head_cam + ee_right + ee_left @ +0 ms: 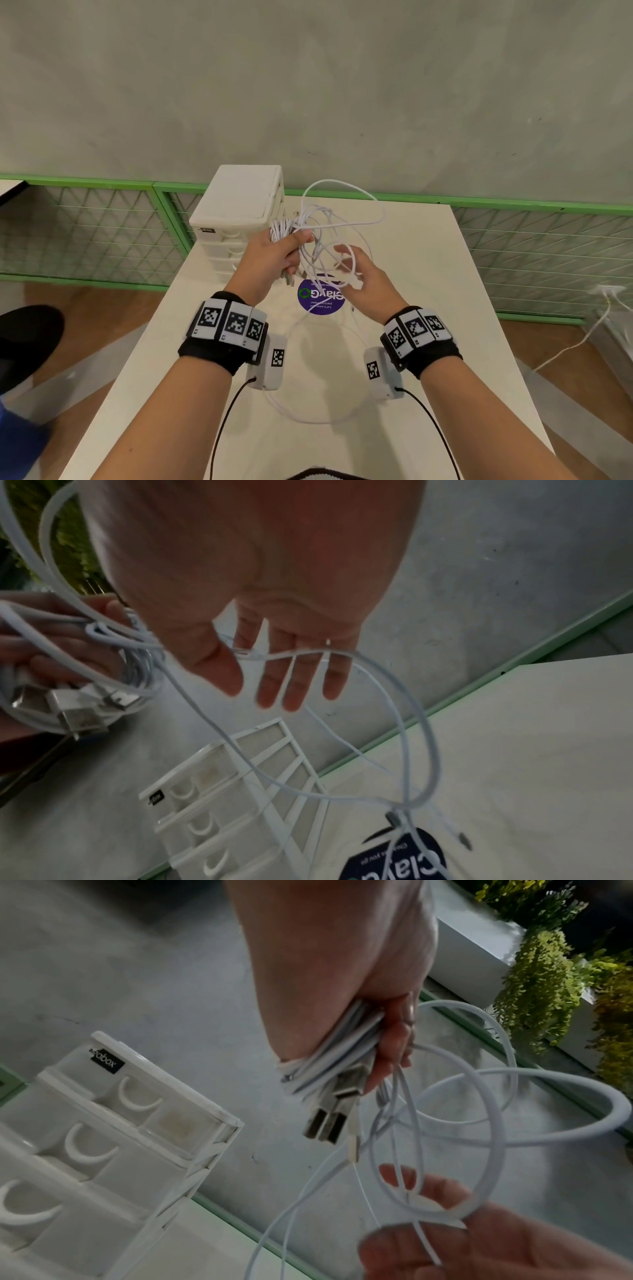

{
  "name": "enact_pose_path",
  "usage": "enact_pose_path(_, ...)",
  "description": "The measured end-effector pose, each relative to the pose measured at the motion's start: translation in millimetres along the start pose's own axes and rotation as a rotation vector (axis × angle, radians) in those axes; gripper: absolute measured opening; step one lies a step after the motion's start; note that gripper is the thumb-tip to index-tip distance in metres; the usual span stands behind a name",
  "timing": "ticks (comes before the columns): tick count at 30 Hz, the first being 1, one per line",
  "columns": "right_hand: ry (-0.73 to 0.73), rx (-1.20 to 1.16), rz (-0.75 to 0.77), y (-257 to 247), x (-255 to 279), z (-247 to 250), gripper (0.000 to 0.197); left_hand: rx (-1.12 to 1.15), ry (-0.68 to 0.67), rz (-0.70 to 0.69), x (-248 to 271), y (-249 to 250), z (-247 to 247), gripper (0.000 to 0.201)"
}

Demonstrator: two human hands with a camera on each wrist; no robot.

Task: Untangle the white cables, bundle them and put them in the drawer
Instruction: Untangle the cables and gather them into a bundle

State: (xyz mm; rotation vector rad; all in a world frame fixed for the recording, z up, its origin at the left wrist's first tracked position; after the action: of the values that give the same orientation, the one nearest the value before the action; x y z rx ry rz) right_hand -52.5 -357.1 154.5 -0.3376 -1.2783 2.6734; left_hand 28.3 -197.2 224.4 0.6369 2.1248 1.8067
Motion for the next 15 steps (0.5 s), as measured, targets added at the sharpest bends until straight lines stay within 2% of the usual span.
enact_pose_path(6, 0.213, -0.137, -0.086, 7, 7, 20, 0.047, -0.117, 0.074, 0.003, -3, 7, 13, 0.015)
enact_pose_path(9, 0.295, -0.106, -0.118, 15, 6, 36, 0.025, -0.105, 0.104, 0.020, -8, 6, 23, 0.012)
enact_pose_path(12, 0.230, -0.159, -0.138, 18, 8, 40, 0.012, -0.075, 0.114, 0.024, -11, 6, 28, 0.011)
enact_pose_path(15, 0.131, -0.187, -0.197, 20, 9, 34, 0.025, -0.062, 0.095, 0.024, -12, 7, 29, 0.012)
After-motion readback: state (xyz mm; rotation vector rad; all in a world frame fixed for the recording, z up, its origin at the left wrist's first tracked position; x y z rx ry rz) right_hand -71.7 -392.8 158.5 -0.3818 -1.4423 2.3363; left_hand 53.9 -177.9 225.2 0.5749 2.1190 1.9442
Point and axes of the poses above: each hand's wrist, its own x-axis away from the middle knuckle, its own z-axis out of the back of the hand, y = z × x, the point moved 3 cm from there along -x, towards the middle knuckle, and after that the axes turned 10 degrees about x, right-handed, at the moved point
